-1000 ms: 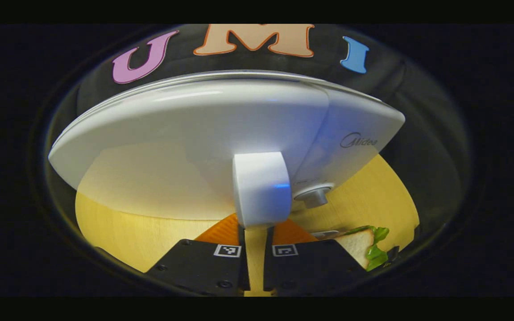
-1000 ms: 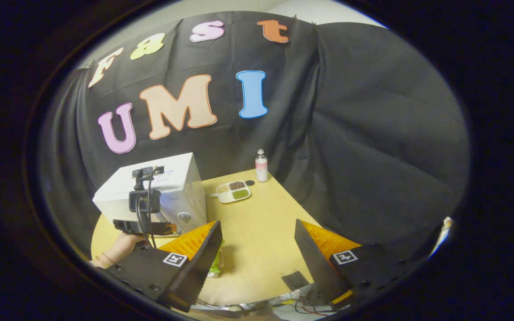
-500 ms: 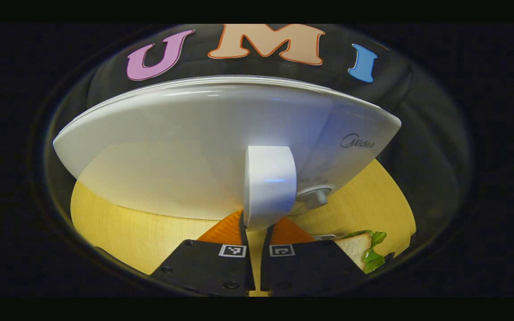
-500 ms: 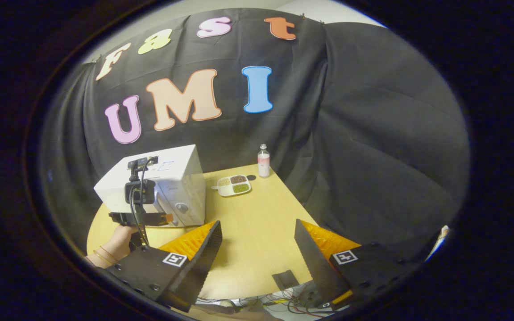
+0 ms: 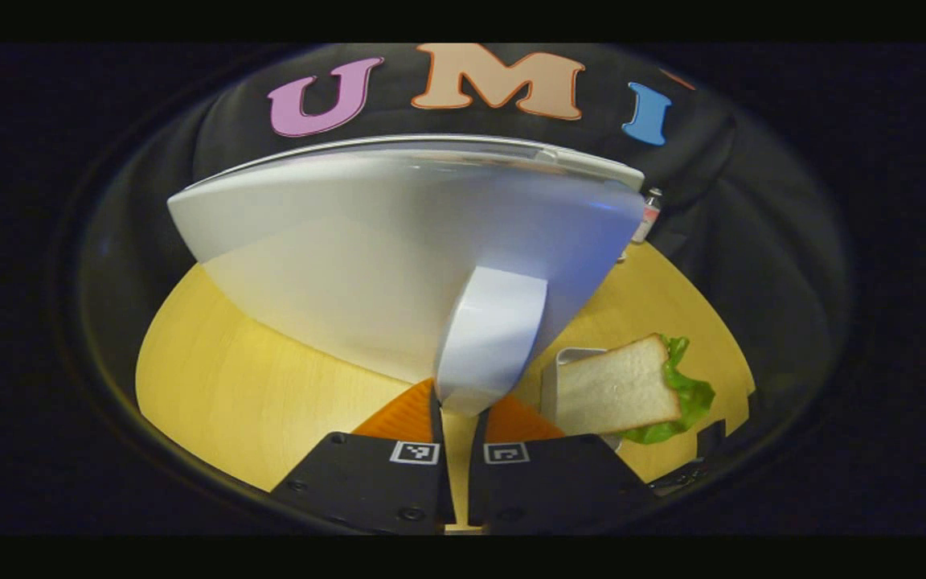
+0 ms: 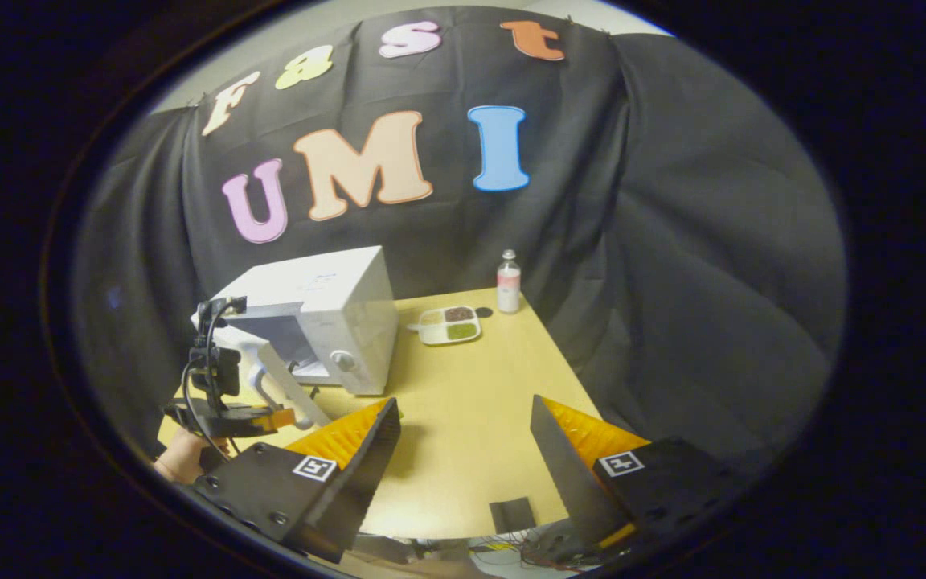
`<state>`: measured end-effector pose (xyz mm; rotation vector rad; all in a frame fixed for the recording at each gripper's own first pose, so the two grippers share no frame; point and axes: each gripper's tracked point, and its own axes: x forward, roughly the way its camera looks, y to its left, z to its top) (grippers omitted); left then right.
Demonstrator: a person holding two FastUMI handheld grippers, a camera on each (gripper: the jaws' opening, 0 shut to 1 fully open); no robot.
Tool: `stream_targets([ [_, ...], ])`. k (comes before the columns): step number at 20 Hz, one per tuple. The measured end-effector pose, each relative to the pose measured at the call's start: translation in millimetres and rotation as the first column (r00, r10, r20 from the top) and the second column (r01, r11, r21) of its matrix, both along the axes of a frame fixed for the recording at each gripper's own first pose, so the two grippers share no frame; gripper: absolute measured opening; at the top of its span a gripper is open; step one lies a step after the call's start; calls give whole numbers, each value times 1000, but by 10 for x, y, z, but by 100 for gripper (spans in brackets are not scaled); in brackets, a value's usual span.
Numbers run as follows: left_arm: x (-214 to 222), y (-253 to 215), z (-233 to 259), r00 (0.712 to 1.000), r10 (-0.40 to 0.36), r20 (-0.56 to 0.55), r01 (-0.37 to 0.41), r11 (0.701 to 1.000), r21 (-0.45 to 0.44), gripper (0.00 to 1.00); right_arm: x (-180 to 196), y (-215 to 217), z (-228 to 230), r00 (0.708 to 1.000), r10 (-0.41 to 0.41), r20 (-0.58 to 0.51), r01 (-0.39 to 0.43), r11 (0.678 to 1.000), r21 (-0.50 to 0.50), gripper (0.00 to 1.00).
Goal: Open the microwave oven with the left hand, put the food in, and close the microwave oven.
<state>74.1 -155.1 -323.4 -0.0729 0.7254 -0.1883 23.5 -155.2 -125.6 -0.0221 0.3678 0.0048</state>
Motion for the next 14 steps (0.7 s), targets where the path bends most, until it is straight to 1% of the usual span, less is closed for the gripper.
stream_targets([
  [1, -90, 69, -11, 1000, 14, 1, -14, 1000, 8, 6, 5, 19, -41, 1000, 22, -7, -22, 1000, -4, 97],
  [2, -159, 145, -26, 1000, 29, 1, -29, 999, 16, 7, 21, 47, -66, 999, 43, -14, -43, 999, -7, 100],
  [5, -383, 334, -46, 998, 69, 0, -69, 997, 27, 12, 36, 179, -161, 994, 104, -37, -104, 995, -5, 100],
  [6, -454, 410, -46, 996, 87, -6, -87, 996, 25, 13, 29, 223, -175, 992, 121, -43, -121, 993, -3, 97],
  [7, -509, 479, -56, 994, 105, -9, -105, 994, 13, 14, 29, 268, -190, 990, 136, -45, -136, 991, -1, 97],
  [9, -623, 598, -70, 991, 135, -24, -136, 991, -12, 18, 3, 343, -182, 987, 158, -42, -158, 987, 4, 97],
  [11, -714, 723, -62, 987, 161, -24, -161, 987, -24, 18, -42, 402, -198, 984, 173, -39, -173, 985, 7, 97],
  [12, -751, 776, -45, 985, 170, -18, -170, 985, -30, 21, -48, 422, -225, 983, 177, -44, -177, 984, 6, 100],
  [13, -773, 830, -31, 984, 178, -14, -178, 983, -32, 20, -56, 436, -266, 983, 178, -51, -178, 984, 5, 97],
  [14, -807, 887, -26, 983, 182, -18, -183, 983, -32, 20, -64, 455, -291, 982, 177, -59, -177, 984, 5, 97],
])
